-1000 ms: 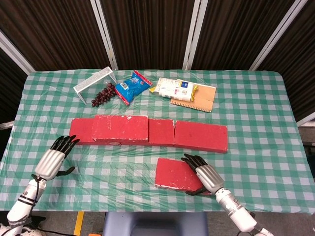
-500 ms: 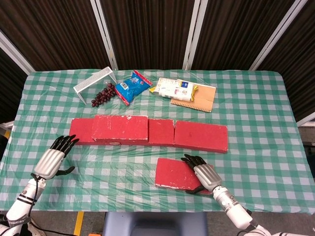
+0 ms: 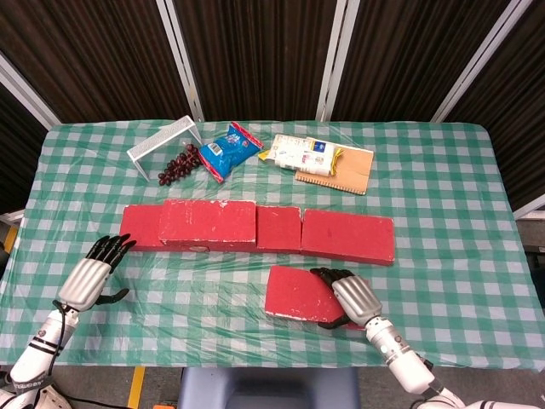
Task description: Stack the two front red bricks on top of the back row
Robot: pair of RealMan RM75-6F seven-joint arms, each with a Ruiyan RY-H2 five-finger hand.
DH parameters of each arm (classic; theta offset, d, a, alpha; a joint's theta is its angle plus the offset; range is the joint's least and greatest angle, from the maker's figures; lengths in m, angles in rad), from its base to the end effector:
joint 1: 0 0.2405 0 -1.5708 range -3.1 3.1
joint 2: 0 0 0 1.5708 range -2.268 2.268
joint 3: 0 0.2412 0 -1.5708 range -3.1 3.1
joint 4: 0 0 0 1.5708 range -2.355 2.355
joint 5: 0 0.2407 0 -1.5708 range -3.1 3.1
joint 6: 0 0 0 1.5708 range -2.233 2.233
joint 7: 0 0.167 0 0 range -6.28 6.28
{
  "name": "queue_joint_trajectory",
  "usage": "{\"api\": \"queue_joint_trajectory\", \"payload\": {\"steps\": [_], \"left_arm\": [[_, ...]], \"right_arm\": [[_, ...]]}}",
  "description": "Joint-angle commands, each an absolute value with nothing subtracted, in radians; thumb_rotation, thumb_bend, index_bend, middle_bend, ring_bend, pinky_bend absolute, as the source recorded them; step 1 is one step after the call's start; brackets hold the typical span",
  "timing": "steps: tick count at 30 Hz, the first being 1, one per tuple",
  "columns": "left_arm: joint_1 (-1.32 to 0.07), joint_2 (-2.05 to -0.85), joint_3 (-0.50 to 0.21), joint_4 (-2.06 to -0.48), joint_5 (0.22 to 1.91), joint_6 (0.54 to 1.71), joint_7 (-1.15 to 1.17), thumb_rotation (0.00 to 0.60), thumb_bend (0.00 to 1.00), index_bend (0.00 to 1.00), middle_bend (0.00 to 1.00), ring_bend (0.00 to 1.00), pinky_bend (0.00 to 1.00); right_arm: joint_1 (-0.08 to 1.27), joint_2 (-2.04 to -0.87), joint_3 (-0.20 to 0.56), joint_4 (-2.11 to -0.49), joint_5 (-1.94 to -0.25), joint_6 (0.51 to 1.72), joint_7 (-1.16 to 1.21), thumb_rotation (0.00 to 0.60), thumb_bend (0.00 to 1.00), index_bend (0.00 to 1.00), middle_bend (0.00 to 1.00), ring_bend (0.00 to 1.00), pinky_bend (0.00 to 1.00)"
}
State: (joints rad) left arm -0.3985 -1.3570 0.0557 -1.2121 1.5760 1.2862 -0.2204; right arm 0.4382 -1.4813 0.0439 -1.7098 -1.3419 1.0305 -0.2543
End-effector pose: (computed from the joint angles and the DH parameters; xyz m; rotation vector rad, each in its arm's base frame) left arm -0.3056 0.2860 0.0412 -1.7611 -0.9158 -0.9604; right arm -0.1665 -0.2478 -0.0593 1.8851 -1.2021 0.9566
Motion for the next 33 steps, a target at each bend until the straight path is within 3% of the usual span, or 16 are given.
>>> {"api": "queue_joint_trajectory", "payload": {"steps": [1, 10, 17, 24, 33], "left_arm": [[-0.396, -1.357, 0.054, -1.215, 1.578, 1.288, -0.210, 0.600, 0.24, 0.00, 0.00, 0.00, 0.00], [-0.391, -1.364, 0.047, -1.223, 1.569, 1.270, -0.159, 0.600, 0.25, 0.00, 0.00, 0.00, 0.00], [-0.393, -1.378, 0.033, -1.210, 1.548, 1.247, -0.131, 0.600, 0.25, 0.00, 0.00, 0.00, 0.00], [-0.390, -1.388, 0.020, -1.200, 1.533, 1.241, -0.102, 0.600, 0.26, 0.00, 0.00, 0.00, 0.00], [-0.389, -1.396, 0.012, -1.190, 1.519, 1.229, -0.085, 0.600, 0.26, 0.00, 0.00, 0.00, 0.00]], "right_arm": [[0.442, -1.440, 0.060, -1.729, -1.395, 1.072, -0.245, 0.600, 0.26, 0.55, 0.43, 0.35, 0.46], [0.539, -1.298, 0.161, -1.700, -1.509, 1.059, -0.064, 0.600, 0.26, 0.55, 0.44, 0.36, 0.46], [0.689, -1.262, 0.258, -1.553, -1.429, 0.880, 0.111, 0.600, 0.26, 0.55, 0.44, 0.37, 0.46], [0.786, -1.299, 0.264, -1.396, -1.412, 0.768, 0.189, 0.600, 0.26, 0.55, 0.44, 0.37, 0.46], [0.823, -1.340, 0.230, -1.299, -1.435, 0.734, 0.258, 0.600, 0.27, 0.55, 0.45, 0.37, 0.46]]}}
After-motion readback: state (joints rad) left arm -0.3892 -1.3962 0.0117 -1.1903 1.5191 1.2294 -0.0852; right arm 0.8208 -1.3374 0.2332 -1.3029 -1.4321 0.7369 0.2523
